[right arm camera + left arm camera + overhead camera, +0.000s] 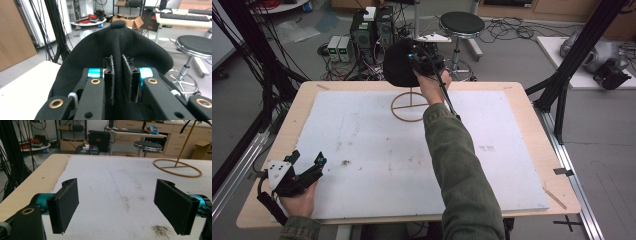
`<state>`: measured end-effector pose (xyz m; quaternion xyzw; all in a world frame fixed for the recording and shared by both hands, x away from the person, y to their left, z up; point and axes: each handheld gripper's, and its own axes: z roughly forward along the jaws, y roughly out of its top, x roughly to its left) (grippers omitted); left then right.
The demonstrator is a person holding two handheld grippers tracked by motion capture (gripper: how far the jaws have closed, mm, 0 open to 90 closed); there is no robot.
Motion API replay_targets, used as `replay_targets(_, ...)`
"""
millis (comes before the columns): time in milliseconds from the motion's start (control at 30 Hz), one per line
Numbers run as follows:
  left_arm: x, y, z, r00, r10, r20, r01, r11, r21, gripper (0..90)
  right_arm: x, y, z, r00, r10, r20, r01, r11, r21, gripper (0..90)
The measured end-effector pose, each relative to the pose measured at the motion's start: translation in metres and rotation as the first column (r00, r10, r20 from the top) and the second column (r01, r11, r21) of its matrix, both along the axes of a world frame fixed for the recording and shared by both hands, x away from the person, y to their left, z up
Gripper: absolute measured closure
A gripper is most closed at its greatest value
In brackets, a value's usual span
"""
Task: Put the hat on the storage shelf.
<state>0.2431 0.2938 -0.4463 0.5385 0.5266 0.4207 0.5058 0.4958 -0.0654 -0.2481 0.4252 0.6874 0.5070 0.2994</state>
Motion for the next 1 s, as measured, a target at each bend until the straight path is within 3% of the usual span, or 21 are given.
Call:
replay_targets(167,-0.001,0.0,0.001,1.0,0.003,0.008,-0.003,1.0,-0.001,20.2,0.001,0.001,-0.004,0.9994,-0.014,-0.03,0.014,1.0,-0.008,77.1)
replay_targets(267,-0.001,0.001,0.001,0.9999,0.005,0.013,-0.005,1.0,-0.005,20.2,0.0,0.001,-0.003,0.9994,-0.021,-0.028,0.021,1.0,-0.006,69.7)
replay_targets(333,-0.001,0.001,0.002,0.9999,0.006,0.01,-0.005,1.0,-0.005,20.2,0.0,-0.002,-0.001,0.9994,-0.025,-0.023,0.025,1.0,0.015,58.1)
replay_targets(367,-0.002,0.001,0.002,0.9999,0.006,0.012,-0.006,1.0,-0.006,20.2,0.0,-0.002,-0.001,0.9994,-0.025,-0.023,0.025,1.0,0.015,58.1)
replay_targets(400,-0.002,0.001,0.002,0.9999,0.006,0.013,-0.006,1.0,-0.005,20.1,-0.001,-0.006,0.001,0.9994,-0.027,-0.02,0.028,0.999,0.027,48.5)
replay_targets(467,-0.002,0.001,0.002,0.9999,0.004,0.012,-0.004,1.0,-0.005,20.1,-0.001,-0.009,0.002,0.9993,-0.034,-0.017,0.034,0.999,0.034,45.0)
replay_targets(500,-0.002,0.001,0.003,0.9999,0.003,0.014,-0.003,1.0,-0.003,20.1,-0.002,-0.013,0.005,0.9991,-0.041,-0.014,0.042,0.998,0.046,38.4)
replay_targets(633,-0.002,-0.002,0.004,0.9999,-0.004,0.017,0.004,1.0,-0.001,20.1,-0.003,-0.025,0.009,0.9974,-0.073,0.003,0.072,0.996,0.054,25.8)
replay_targets(733,-0.002,-0.003,0.004,0.9998,-0.004,0.018,0.004,1.0,-0.004,20.0,-0.005,-0.029,0.011,0.9933,-0.111,0.031,0.11,0.993,0.032,21.3)
replay_targets(833,-0.002,-0.002,0.004,0.9998,-0.004,0.019,0.004,1.0,-0.003,20.0,-0.006,-0.04,0.013,0.9947,-0.103,0.0,0.103,0.993,0.053,18.7)
replay_targets(1000,-0.002,-0.002,0.004,0.9997,-0.001,0.024,0.002,1.0,-0.006,20.0,-0.01,-0.053,0.017,0.9942,-0.107,0.011,0.106,0.993,0.043,17.1)
